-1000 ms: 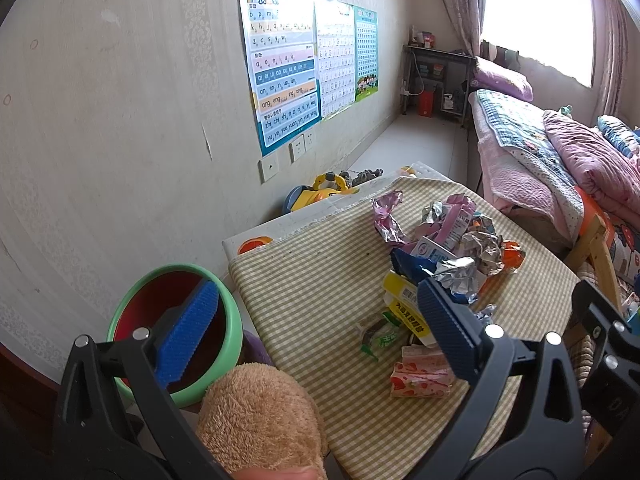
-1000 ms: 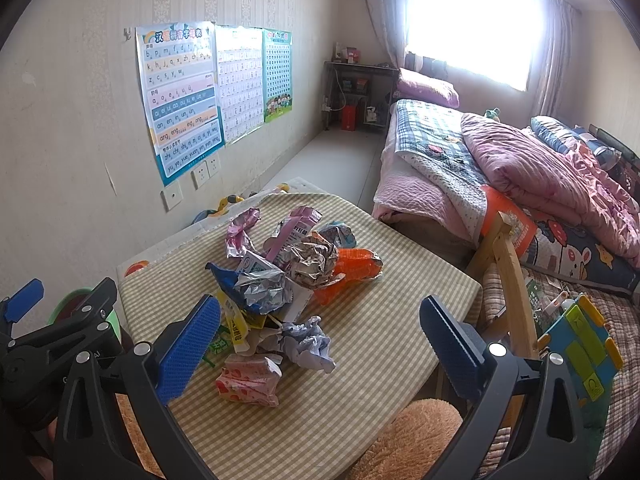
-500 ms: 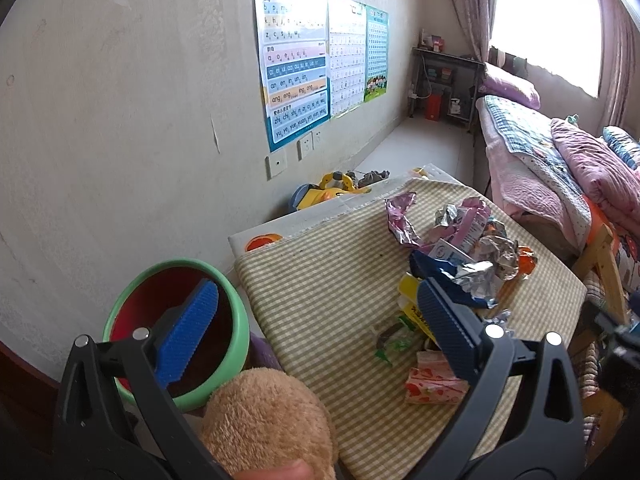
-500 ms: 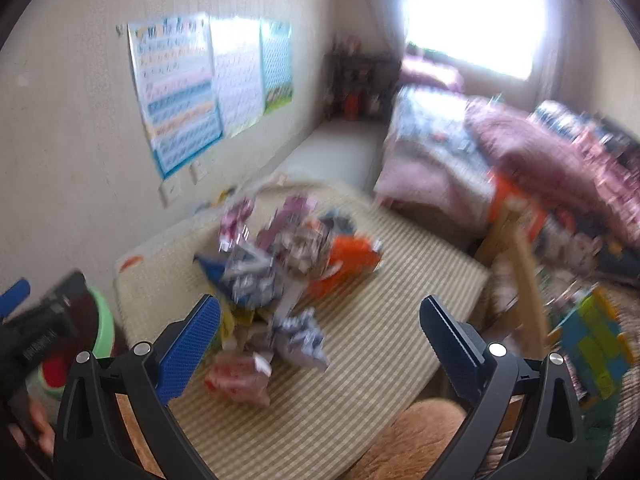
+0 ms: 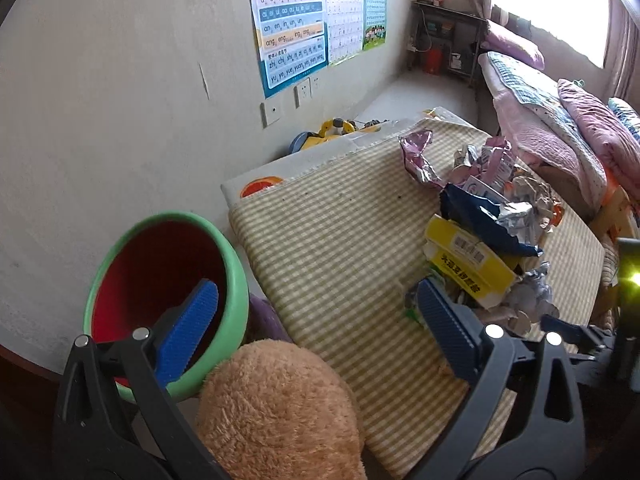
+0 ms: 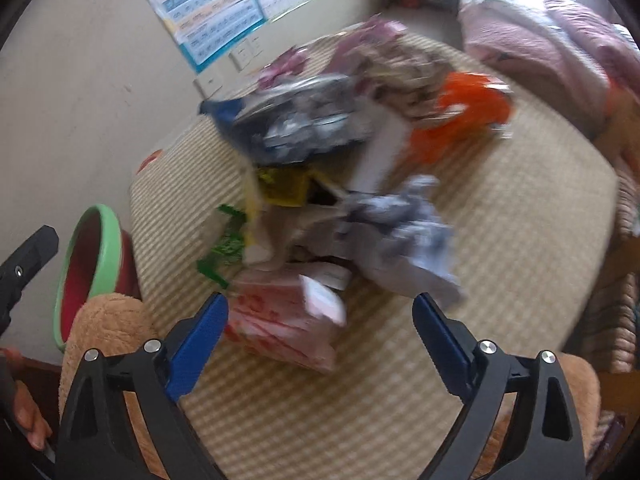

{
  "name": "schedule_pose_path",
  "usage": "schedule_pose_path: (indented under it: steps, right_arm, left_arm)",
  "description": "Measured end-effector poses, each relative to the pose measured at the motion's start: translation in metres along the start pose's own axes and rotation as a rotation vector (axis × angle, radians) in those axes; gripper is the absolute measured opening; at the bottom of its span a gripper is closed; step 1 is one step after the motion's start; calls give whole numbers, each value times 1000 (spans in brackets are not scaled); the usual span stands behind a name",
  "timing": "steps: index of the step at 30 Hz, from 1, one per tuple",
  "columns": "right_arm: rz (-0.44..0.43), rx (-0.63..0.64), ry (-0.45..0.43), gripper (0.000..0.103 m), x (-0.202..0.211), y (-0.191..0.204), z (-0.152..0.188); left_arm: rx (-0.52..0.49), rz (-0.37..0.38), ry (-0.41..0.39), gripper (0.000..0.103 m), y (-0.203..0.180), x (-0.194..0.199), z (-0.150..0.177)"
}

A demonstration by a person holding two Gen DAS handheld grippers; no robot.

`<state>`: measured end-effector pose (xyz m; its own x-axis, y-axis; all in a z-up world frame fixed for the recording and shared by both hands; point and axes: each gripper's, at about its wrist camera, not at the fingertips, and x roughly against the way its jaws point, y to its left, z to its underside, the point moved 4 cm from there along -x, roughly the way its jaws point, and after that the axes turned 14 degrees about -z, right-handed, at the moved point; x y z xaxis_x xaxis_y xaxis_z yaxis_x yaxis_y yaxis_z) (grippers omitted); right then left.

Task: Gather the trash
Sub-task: 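Grasp the green-and-clear wrapper with the left gripper while the right grasps the pink wrapper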

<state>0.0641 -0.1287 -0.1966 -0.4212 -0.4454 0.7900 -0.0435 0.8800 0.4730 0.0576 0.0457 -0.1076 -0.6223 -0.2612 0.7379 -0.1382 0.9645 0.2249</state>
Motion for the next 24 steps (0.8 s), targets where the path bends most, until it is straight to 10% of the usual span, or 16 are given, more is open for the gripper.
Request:
schedule_pose_path:
  steps: [5,10,24]
  right_arm:
    - [-70,-40,77,40,-20,-6,6]
    - [-164,-67,45,18,6,-13,13]
    - [-160,-52,-111,16,85,-22,27]
  left_arm:
    - [-22,93,18,93,-9,0,3]
    - [-95,153,85,64,-30,-16,10]
    - [-274,251,216,36,-104,-67,29]
